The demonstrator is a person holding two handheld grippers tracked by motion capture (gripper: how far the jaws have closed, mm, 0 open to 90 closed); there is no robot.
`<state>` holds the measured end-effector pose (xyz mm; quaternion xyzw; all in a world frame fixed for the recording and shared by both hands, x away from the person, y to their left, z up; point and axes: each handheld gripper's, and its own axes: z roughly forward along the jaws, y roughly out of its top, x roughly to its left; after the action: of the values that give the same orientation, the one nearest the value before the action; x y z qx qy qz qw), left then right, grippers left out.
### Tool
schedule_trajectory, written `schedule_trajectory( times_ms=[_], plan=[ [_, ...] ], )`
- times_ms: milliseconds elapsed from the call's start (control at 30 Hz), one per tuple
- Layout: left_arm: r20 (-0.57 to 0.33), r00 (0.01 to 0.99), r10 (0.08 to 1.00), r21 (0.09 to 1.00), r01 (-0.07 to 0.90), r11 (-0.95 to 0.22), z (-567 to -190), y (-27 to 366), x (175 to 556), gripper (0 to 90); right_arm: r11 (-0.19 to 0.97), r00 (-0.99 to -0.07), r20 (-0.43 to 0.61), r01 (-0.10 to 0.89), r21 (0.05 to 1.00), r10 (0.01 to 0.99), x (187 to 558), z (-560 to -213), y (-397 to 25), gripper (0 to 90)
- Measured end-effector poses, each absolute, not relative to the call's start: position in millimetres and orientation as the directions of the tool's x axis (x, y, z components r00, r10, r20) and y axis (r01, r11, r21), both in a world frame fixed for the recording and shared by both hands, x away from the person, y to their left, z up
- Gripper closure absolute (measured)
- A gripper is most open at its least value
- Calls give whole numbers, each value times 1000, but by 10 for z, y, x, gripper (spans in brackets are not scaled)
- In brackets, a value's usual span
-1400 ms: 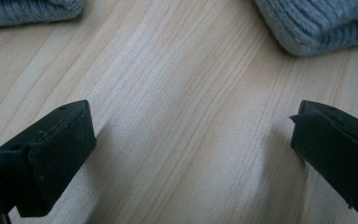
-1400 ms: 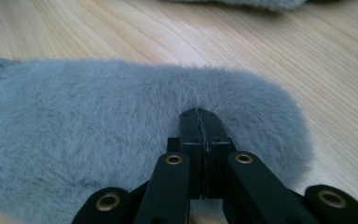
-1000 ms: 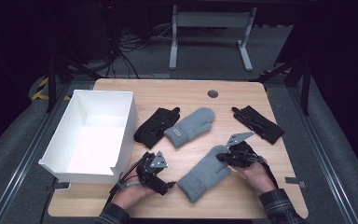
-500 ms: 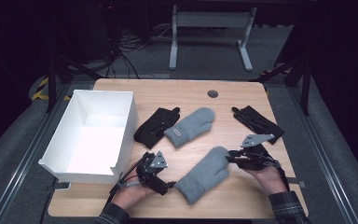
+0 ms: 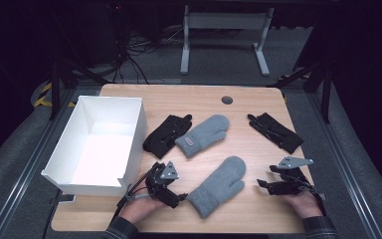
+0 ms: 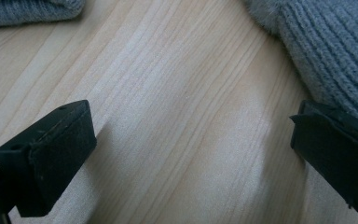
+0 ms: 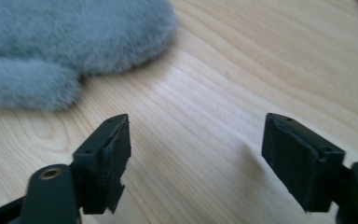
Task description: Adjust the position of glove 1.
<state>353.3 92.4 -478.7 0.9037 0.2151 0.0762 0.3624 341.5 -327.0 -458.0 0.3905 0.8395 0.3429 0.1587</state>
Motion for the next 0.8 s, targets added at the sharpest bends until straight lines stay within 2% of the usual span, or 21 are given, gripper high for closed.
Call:
schedule_trajectory(
  times_ms=[67, 200, 300, 400, 500, 800],
  plan=[
    [-18, 896, 444, 687, 333, -645, -4787, 924, 3533, 1, 456, -636, -1, 552, 698, 772, 3394, -4631, -3285, 176],
    [-19, 894, 448, 675, 342, -654, -4771, 913, 3535, 5, 466, -640, -29, 527, 711, 768, 3368, -4665, -3279, 143],
    [-22, 890, 454, 656, 356, -665, -4731, 899, 3535, 29, 459, -641, -27, 518, 722, 767, 3358, -4681, -3285, 138],
    [-22, 884, 466, 637, 372, -675, -4698, 892, 3537, 90, 454, -643, -28, 508, 732, 765, 3355, -4696, -3298, 133],
    [-19, 881, 473, 632, 377, -677, -4675, 887, 3537, 100, 454, -643, -28, 508, 732, 765, 3355, -4696, -3298, 133],
    [-93, 863, 497, 673, 423, -607, -4490, 911, 3573, 168, 454, -643, -28, 508, 732, 765, 3355, -4696, -3298, 132]
  ],
)
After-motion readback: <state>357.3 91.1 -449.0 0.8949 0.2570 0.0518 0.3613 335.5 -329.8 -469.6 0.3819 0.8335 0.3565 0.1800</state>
